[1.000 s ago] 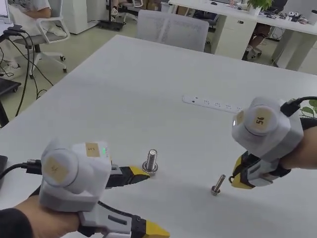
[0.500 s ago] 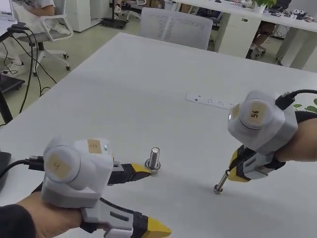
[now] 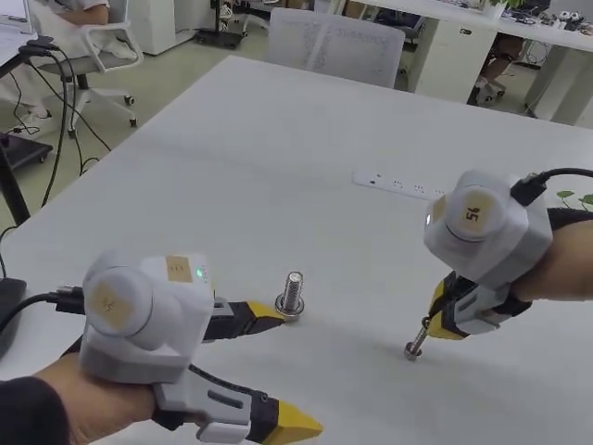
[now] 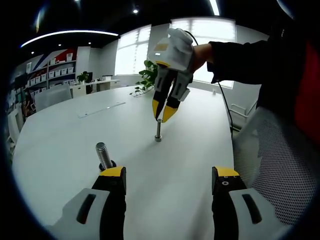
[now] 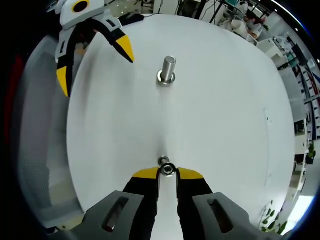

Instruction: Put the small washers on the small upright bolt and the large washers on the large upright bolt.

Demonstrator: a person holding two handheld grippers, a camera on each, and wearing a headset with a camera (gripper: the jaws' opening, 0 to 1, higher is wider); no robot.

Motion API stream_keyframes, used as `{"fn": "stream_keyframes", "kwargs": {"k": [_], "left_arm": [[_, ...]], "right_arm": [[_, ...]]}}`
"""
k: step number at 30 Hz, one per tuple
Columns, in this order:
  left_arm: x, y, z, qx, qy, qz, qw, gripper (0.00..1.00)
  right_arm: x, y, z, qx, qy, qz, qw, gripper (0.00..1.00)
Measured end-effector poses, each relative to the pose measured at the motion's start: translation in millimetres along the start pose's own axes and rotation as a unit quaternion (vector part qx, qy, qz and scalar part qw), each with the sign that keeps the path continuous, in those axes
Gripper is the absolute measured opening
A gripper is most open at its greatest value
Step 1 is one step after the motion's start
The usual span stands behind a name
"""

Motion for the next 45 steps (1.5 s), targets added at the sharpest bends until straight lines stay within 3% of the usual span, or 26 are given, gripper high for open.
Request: {"fn": "stream_keyframes", "kwargs": {"k": [45], "left_arm": [[-5.2, 0.9, -0.5, 0.001, -0.009, -0.008, 0.9999, 0.69]], "right_arm": [[-8.0, -9.6, 44.4, 0.027, 0.005, 0.02, 0.9994, 0.15]]}}
Point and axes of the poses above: the centre of the closed fingertips' face, and the gripper's own axes: z roughly forward along the fingers, y roughly to its right, x roughly out of its top, the point moved 5 cm from there along -z, roughly backward along the fingers, and after that the axes turned 2 degrees about y, right-handed, at the moved point
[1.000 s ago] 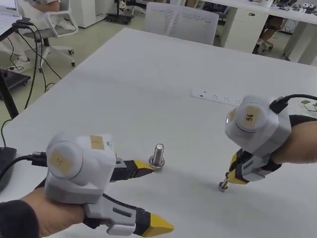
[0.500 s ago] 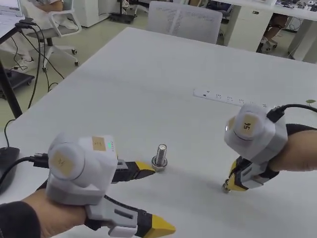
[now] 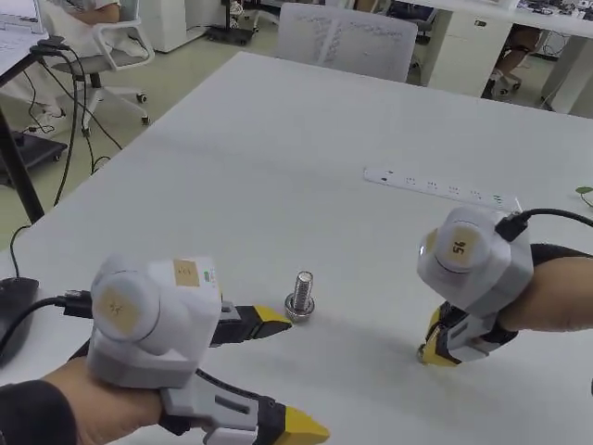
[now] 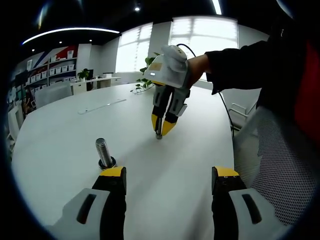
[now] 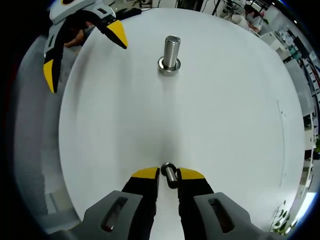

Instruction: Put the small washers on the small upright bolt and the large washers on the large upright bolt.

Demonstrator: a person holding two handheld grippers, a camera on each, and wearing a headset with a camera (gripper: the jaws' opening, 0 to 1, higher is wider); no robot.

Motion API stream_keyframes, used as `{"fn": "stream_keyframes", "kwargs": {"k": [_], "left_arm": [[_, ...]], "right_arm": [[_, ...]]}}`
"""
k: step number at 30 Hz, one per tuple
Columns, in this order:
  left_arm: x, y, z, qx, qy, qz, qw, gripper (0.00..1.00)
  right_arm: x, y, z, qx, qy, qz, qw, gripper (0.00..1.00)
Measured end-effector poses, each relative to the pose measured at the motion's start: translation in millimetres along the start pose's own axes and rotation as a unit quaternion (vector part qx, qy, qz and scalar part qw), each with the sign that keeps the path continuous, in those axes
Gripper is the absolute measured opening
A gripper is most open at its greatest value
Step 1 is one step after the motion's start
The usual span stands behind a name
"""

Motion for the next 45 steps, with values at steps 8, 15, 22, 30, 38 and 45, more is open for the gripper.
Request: {"fn": "stream_keyframes", "kwargs": {"k": [8, 15, 22, 30, 38, 45], "left_arm": [[-0.3, -0.1, 0.7, 0.0, 0.0, 0.0, 1.0, 0.69], [-1.0, 0.0, 1.2, 0.0, 0.0, 0.0, 1.0, 0.69], [-1.9, -0.6, 1.6, 0.0, -0.003, 0.001, 1.0, 0.69], [-2.1, -0.8, 3.3, -0.002, -0.004, 0.001, 1.0, 0.69], [-1.8, -1.9, 4.1, -0.002, -0.005, 0.0, 1.0, 0.69], [-1.5, -1.6, 4.4, -0.003, -0.006, 0.0, 1.0, 0.7]], "right_arm": [[-2.0, -0.9, 1.9, 0.0, -0.002, 0.001, 1.0, 0.16], [-1.6, -0.7, 1.5, -0.001, 0.003, 0.006, 1.0, 0.16], [-3.3, -0.7, 2.0, -0.002, 0.011, 0.015, 0.9998, 0.21], [-5.9, 0.4, 2.4, -0.006, 0.028, 0.03, 0.9991, 0.37], [-4.4, -2.1, 2.7, 0.002, 0.066, 0.059, 0.9961, 0.67], [1.0, -7.2, 2.6, 0.005, 0.132, 0.098, 0.9865, 1.0]]}}
Point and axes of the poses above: the centre of the closed fingertips' face, and the gripper's own axes: z roughly forward along the fingers, y roughly to its right, x roughly out of its top, the point moved 5 cm from there along -z, roughly backward along the fingers, and after that the axes turned 2 degrees about y, right-handed, at the moved point
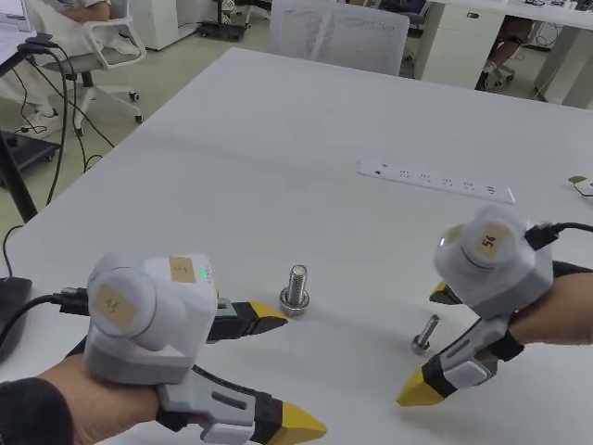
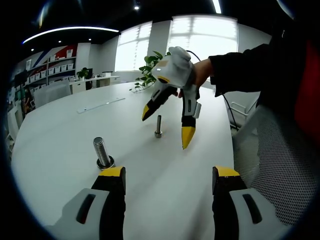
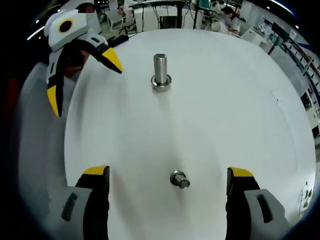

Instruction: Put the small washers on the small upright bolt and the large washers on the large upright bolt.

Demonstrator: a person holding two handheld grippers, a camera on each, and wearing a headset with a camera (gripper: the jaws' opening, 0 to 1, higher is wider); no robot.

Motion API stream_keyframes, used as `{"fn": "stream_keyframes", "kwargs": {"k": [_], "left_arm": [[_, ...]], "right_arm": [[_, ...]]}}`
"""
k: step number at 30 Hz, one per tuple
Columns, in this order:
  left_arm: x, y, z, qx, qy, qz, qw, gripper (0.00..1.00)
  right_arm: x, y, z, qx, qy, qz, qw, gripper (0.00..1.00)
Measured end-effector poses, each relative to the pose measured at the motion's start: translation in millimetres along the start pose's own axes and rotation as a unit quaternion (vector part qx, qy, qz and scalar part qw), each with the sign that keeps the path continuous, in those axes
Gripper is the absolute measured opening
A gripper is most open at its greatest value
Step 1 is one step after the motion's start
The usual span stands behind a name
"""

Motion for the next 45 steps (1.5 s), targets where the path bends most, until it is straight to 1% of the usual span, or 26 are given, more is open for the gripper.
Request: {"fn": "stream_keyframes", "kwargs": {"k": [1, 2, 3, 7, 13, 16, 18, 19, 23, 29, 33, 37, 40, 43, 45], "left_arm": [[-0.1, 0.1, 0.1, 0.0, 0.0, 0.001, 1.0, 0.7], [-0.3, 0.3, 0.1, 0.0, -0.001, 0.001, 1.0, 0.7], [-0.3, 0.5, 0.2, -0.001, -0.001, 0.001, 1.0, 0.7], [-0.4, 1.4, 0.5, -0.001, -0.001, 0.001, 1.0, 0.7], [-0.8, 2.0, 0.6, -0.002, -0.002, 0.002, 1.0, 0.7], [-0.9, 1.8, 0.3, -0.002, -0.001, 0.001, 1.0, 0.7], [-1.1, 2.2, 0.2, -0.003, -0.001, 0.001, 1.0, 0.71], [-1.2, 2.4, 0.1, -0.003, -0.001, 0.001, 1.0, 0.71], [-1.0, 2.3, -0.9, -0.003, -0.001, 0.0, 1.0, 0.71], [0.9, 1.0, -3.6, 0.0, 0.005, -0.004, 1.0, 0.71], [1.4, 0.1, -6.0, 0.002, 0.006, -0.005, 1.0, 0.71], [2.9, -0.9, -8.3, 0.004, 0.009, -0.005, 0.9999, 0.71], [3.6, -1.4, -10.8, 0.007, 0.012, -0.005, 0.9999, 0.71], [3.4, -2.7, -14.2, 0.01, 0.012, -0.005, 0.9999, 0.71], [3.1, -3.0, -16.2, 0.012, 0.013, -0.006, 0.9998, 0.71]], "right_arm": [[-0.5, -1.1, -1.5, 0.004, 0.0, 0.0, 1.0, 1.0], [1.0, -2.0, -2.2, 0.003, 0.014, 0.011, 0.9998, 1.0], [1.3, -2.5, -3.0, 0.004, 0.02, 0.013, 0.9997, 1.0], [-4.2, -4.8, -4.0, 0.001, 0.02, 0.011, 0.9997, 1.0], [-7.6, -10.2, -8.1, -0.002, 0.042, 0.025, 0.9988, 1.0], [-9.9, -12.1, -10.6, -0.008, 0.048, 0.028, 0.9984, 1.0], [-10.7, -13.0, -12.9, -0.013, 0.057, 0.031, 0.9978, 1.0], [-10.2, -13.1, -14.5, -0.018, 0.066, 0.035, 0.9971, 1.0], [-12.5, -17.9, -20.7, -0.024, 0.081, 0.047, 0.9953, 1.0], [-16.4, -30.1, -29.3, -0.037, 0.105, 0.058, 0.9921, 1.0], [-22.0, -45.3, -35.8, -0.042, 0.118, 0.068, 0.9898, 1.0], [-29.6, -60.4, -37.4, -0.045, 0.119, 0.071, 0.9894, 1.0], [-32.8, -69.6, -40.2, -0.047, 0.125, 0.076, 0.9881, 1.0], [-34.0, -76.4, -43.8, -0.051, 0.138, 0.085, 0.9855, 1.0], [-31.4, -79.4, -47.7, -0.06, 0.157, 0.091, 0.9817, 1.0]]}}
Point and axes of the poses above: the centre of the closed fingertips' face, and the gripper's own axes: z roughly forward along the fingers, y roughly to its right, x roughly out of its top, the point moved 5 cm from there along -z, roughly backward along the fingers, and after that the axes turned 2 degrees about y, right-handed, at the moved point
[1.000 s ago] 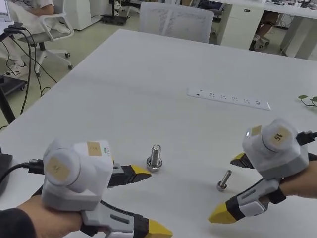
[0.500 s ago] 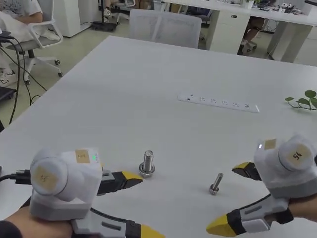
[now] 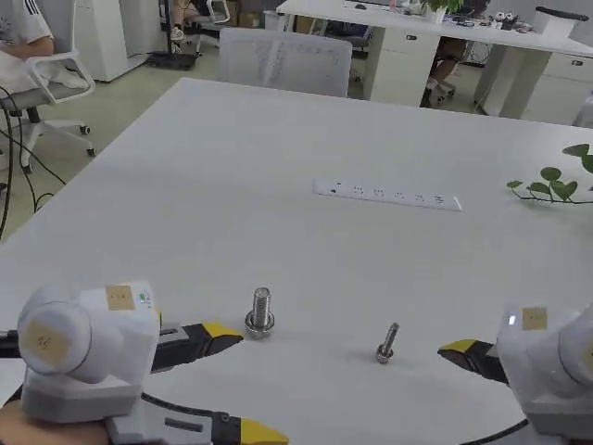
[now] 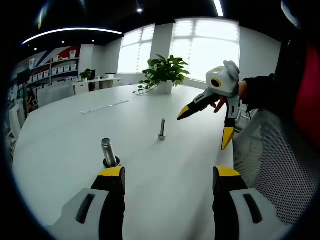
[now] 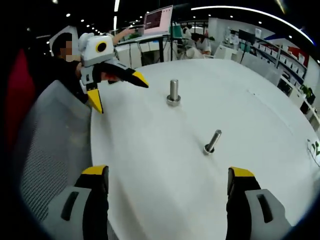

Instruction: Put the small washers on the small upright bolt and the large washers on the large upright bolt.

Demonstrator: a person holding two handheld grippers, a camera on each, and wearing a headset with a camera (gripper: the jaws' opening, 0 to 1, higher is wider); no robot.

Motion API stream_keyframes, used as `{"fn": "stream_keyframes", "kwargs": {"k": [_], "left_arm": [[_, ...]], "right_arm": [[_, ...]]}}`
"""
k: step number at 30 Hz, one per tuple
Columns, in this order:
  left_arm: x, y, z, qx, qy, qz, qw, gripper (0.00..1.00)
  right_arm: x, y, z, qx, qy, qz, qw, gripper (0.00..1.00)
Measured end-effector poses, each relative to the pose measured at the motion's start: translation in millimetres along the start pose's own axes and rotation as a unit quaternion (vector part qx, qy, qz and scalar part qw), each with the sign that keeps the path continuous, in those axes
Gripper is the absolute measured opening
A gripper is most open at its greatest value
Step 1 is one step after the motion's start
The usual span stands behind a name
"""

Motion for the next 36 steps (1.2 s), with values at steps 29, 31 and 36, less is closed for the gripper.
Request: {"fn": "stream_keyframes", "kwargs": {"k": [29, 31, 36], "left_arm": [[-22.6, 12.6, -21.7, 0.018, -0.012, -0.024, 0.9995, 0.71], [-22.4, 13.1, -21.2, 0.017, -0.013, -0.026, 0.9994, 0.71], [-22.9, 14.2, -20.6, 0.015, -0.016, -0.026, 0.9994, 0.71]], "right_arm": [[-5.7, -10.2, 2.1, -0.013, 0.049, 0.042, 0.9979, 0.98], [-6.2, -10.4, 1.8, -0.012, 0.048, 0.043, 0.9978, 0.98], [-7.3, -10.0, 1.1, -0.013, 0.047, 0.043, 0.9979, 0.97]]}}
Point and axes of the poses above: the centre of the closed fingertips' face, and the gripper's own axes: z roughly forward along the fingers, y roughly to its right, x roughly out of its top, the point moved 5 cm from there along -z, roughly backward along the fingers, and after that the axes turned 2 degrees about y, right-handed, at the moved point
